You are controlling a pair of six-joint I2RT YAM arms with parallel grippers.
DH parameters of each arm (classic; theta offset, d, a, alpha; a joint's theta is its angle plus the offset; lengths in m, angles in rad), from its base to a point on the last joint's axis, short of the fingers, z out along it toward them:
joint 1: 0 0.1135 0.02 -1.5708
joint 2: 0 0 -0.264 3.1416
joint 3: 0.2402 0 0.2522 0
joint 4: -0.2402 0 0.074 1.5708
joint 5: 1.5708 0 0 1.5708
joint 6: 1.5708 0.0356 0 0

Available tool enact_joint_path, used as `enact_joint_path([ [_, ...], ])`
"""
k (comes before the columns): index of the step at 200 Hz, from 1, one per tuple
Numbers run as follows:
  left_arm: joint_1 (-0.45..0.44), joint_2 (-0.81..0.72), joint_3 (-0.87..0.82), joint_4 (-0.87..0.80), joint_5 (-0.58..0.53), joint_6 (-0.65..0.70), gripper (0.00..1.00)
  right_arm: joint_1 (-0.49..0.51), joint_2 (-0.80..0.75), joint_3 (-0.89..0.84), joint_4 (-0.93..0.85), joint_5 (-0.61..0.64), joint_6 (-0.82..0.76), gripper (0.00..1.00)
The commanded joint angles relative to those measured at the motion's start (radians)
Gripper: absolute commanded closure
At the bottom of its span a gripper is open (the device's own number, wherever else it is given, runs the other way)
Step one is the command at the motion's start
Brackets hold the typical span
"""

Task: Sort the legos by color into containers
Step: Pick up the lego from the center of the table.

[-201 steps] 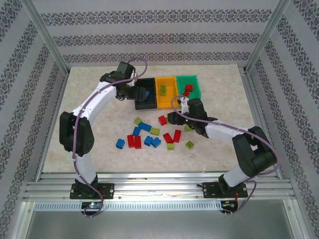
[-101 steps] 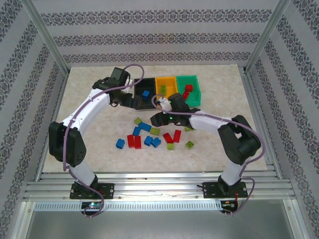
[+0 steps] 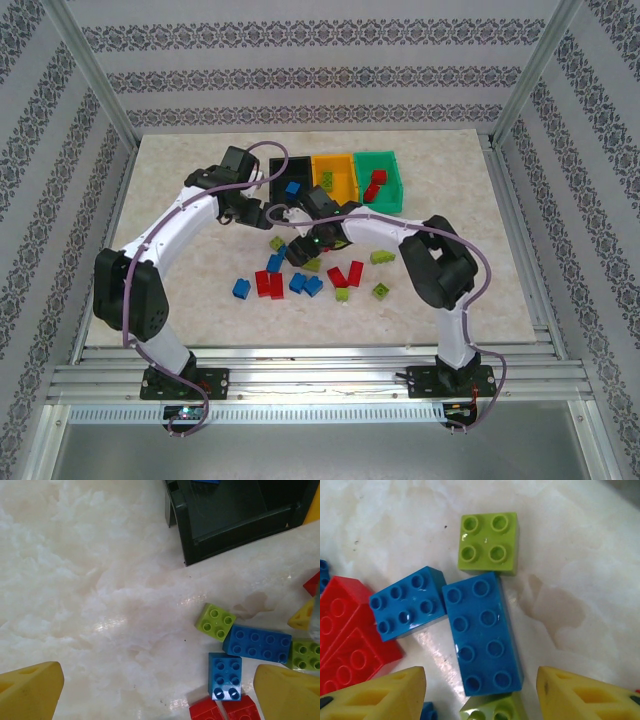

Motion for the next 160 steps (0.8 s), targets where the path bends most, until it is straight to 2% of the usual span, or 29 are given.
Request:
enact_joint_path([
  [1, -0.009, -0.041, -0.024, 0.012, -0.026, 0.018, 0.02, 0.029, 0.043, 0.079, -0.105, 0.051, -0.071, 0.39],
  [29, -0.009, -0.045, -0.032, 0.018, -0.014, 0.007, 0.02, 0.046, 0.089, 0.116, -0.125, 0.087, -0.085, 0.39],
  [51, 0.008, -0.052, -0.038, 0.023, -0.028, -0.009, 0.03, 0.048, 0.117, 0.130, -0.131, 0.064, -0.083, 0.40],
  [80, 0.047, -0.075, -0.059, 0.059, 0.032, -0.034, 0.05, 0.054, 0.132, 0.129, -0.123, 0.075, -0.077, 0.43],
  [99, 0.058, -0.081, -0.063, 0.063, 0.038, -0.040, 0.05, 0.051, 0.125, 0.120, -0.111, 0.078, -0.072, 0.51],
  [113, 0.064, -0.083, -0.065, 0.065, 0.038, -0.041, 0.05, 0.050, 0.117, 0.113, -0.100, 0.071, -0.066, 0.62],
  [134, 0.072, -0.091, -0.069, 0.068, 0.041, -0.049, 0.05, 0.043, 0.086, 0.083, -0.062, 0.056, -0.048, 0.67],
  [160, 0.086, -0.108, -0.082, 0.089, 0.062, -0.059, 0.05, 0.026, 0.029, 0.048, -0.029, 0.018, -0.017, 0.68],
])
